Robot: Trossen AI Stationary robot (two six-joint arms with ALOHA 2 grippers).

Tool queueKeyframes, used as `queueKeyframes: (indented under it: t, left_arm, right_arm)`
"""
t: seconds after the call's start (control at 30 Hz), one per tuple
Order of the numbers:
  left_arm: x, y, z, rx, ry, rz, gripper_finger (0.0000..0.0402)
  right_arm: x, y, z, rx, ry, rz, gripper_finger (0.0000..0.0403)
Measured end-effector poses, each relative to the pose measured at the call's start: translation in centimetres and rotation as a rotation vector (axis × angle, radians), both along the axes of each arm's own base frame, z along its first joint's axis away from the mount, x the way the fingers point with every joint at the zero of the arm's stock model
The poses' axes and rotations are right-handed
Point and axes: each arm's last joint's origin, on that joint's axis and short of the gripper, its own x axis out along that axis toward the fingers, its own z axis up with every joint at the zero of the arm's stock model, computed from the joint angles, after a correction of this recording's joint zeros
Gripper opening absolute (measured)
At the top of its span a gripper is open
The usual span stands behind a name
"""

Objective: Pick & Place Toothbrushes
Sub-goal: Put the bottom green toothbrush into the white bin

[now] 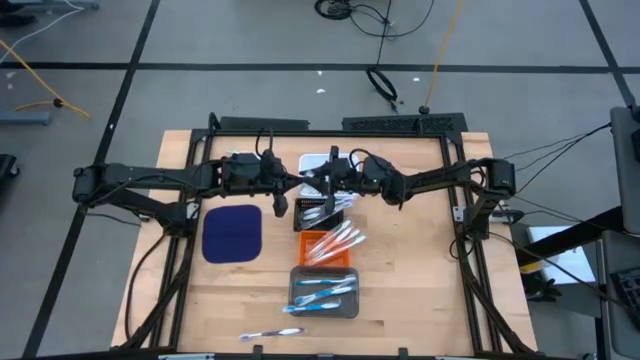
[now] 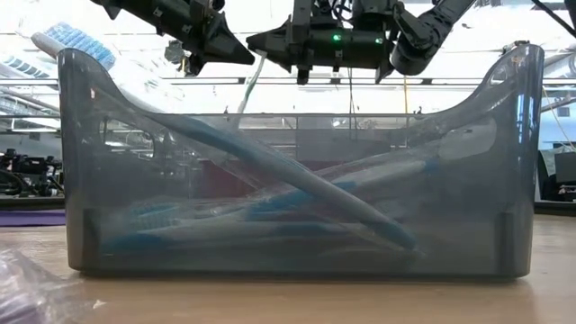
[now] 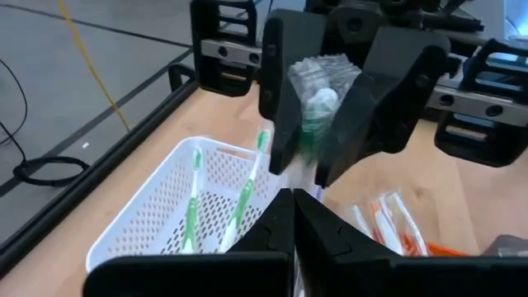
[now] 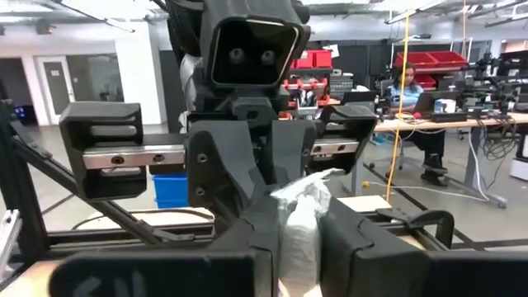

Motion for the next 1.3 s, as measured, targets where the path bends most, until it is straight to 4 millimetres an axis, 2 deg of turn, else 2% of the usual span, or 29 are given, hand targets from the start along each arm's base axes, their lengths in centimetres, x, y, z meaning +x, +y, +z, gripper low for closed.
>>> queueKeyframes:
  t: [0.37,0.63,0.87,1.03,1.3]
  left_arm:
    - [0.0,0.0,-0.1,0.001,0.006,0.006,0.0014]
    - [-0.1,0.1,-0.2,0.053,0.035,0.016,0.0082]
    - [-0.3,0.1,-0.6,0.045,0.082,0.014,0.0125]
    - [-0.5,0.0,-1.1,0.016,0.129,0.022,0.0126]
    - [-1.1,0.0,-1.9,-0.025,0.223,0.049,0.0122]
  right_arm:
    - [0.0,0.0,-0.3,0.0,0.035,0.001,0.0033]
    - [-0.1,-0.6,-0.4,-0.009,0.051,-0.013,0.0033]
    - [-1.4,-1.7,1.3,-0.01,0.053,-0.05,0.0033]
    - [-2.2,-1.8,2.4,-0.051,0.07,-0.067,0.0033]
    - [-2.5,-2.6,2.5,-0.06,0.098,-0.091,0.0033]
